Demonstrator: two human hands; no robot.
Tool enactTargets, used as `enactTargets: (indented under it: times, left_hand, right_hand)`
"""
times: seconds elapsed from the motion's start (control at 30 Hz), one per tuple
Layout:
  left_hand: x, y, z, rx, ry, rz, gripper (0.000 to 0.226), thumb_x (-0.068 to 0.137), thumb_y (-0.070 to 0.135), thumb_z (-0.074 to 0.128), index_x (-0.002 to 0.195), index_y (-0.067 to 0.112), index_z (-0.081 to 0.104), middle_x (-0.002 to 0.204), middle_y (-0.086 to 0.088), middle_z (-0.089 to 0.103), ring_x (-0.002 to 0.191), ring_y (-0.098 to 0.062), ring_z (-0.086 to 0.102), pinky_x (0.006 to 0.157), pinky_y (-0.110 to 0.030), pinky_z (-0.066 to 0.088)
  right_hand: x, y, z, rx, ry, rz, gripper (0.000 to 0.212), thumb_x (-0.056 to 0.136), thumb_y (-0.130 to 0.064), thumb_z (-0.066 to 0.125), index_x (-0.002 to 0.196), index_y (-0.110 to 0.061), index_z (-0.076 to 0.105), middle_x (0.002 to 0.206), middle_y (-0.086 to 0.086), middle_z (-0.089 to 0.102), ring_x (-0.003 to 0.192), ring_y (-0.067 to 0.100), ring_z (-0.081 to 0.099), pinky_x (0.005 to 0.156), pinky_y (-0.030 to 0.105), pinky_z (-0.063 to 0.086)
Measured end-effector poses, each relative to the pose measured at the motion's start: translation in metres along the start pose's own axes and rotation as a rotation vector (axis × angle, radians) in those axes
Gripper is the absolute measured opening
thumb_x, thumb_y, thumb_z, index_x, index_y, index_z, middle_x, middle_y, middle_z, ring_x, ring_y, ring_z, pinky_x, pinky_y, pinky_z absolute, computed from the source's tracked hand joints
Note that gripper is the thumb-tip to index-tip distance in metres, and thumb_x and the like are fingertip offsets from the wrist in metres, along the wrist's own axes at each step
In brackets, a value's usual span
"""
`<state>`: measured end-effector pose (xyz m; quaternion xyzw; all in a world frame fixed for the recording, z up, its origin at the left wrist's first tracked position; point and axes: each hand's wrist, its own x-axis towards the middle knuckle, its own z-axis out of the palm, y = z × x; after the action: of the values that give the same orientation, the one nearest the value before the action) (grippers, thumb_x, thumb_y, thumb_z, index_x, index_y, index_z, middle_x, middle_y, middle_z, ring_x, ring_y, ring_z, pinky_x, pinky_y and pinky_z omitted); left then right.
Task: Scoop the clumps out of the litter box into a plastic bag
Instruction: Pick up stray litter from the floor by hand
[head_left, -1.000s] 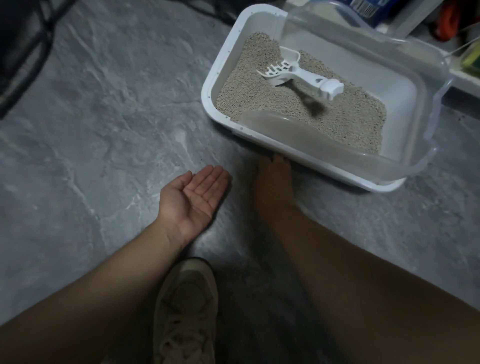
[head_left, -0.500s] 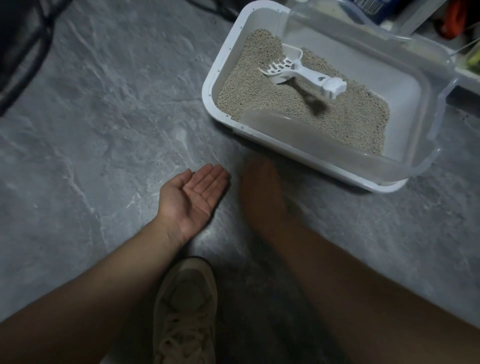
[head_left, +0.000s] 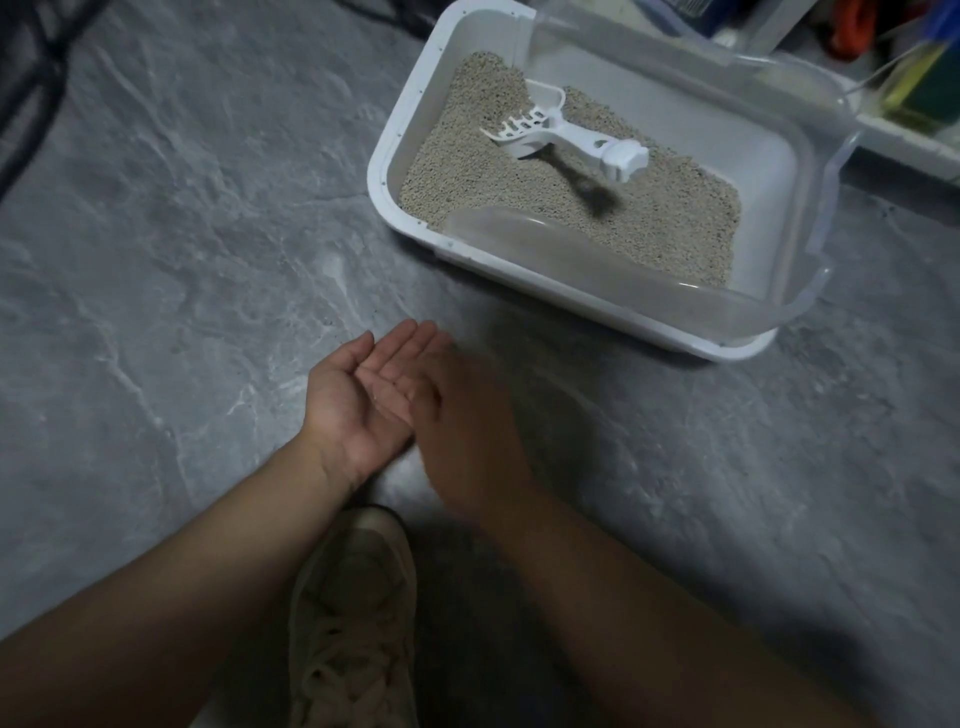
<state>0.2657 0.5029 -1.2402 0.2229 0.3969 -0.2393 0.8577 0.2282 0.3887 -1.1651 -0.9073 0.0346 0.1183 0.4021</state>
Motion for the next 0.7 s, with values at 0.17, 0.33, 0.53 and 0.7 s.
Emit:
enactTargets:
  times: [0.17, 0.33, 0.53, 0.7]
  left_hand:
    - [-0.005, -0.003, -0.002, -0.050, 0.030, 0.010, 0.044, 0.104, 0.025, 0.041, 0.120, -0.007, 0.067, 0.125, -0.025, 0.070, 0.110, -0.041, 0.071, 0.083, -0.049, 0.063]
    - [-0.007, -0.006, -0.001, -0.041, 0.038, 0.010, 0.043, 0.105, 0.025, 0.040, 0.122, -0.005, 0.065, 0.124, -0.024, 0.071, 0.109, -0.040, 0.072, 0.079, -0.048, 0.063]
    - [-0.007, -0.002, -0.005, -0.036, 0.048, 0.020, 0.044, 0.105, 0.025, 0.039, 0.122, -0.006, 0.066, 0.124, -0.024, 0.070, 0.110, -0.041, 0.071, 0.081, -0.049, 0.063]
    - [-0.008, 0.001, -0.006, -0.028, 0.048, 0.029, 0.044, 0.105, 0.025, 0.039, 0.123, -0.005, 0.065, 0.124, -0.024, 0.071, 0.110, -0.040, 0.071, 0.082, -0.049, 0.063]
  right_hand:
    - [0.007, 0.060, -0.025, -0.158, 0.183, 0.375, 0.028, 0.092, -0.009, 0.056, 0.119, -0.003, 0.061, 0.122, 0.019, 0.059, 0.114, 0.033, 0.053, 0.096, 0.033, 0.036]
    - [0.019, 0.086, -0.032, -0.475, 0.063, 0.380, 0.038, 0.094, -0.021, 0.056, 0.126, -0.001, 0.049, 0.129, 0.024, 0.045, 0.120, 0.040, 0.041, 0.101, 0.040, 0.031]
    - [0.042, 0.083, -0.020, -0.530, 0.008, 0.304, 0.037, 0.100, -0.023, 0.047, 0.128, 0.001, 0.048, 0.131, 0.024, 0.047, 0.123, 0.038, 0.043, 0.103, 0.040, 0.033]
    - [0.055, 0.086, -0.004, -0.607, -0.140, 0.237, 0.043, 0.099, -0.011, 0.038, 0.140, 0.001, 0.040, 0.142, 0.027, 0.042, 0.132, 0.042, 0.037, 0.114, 0.046, 0.027]
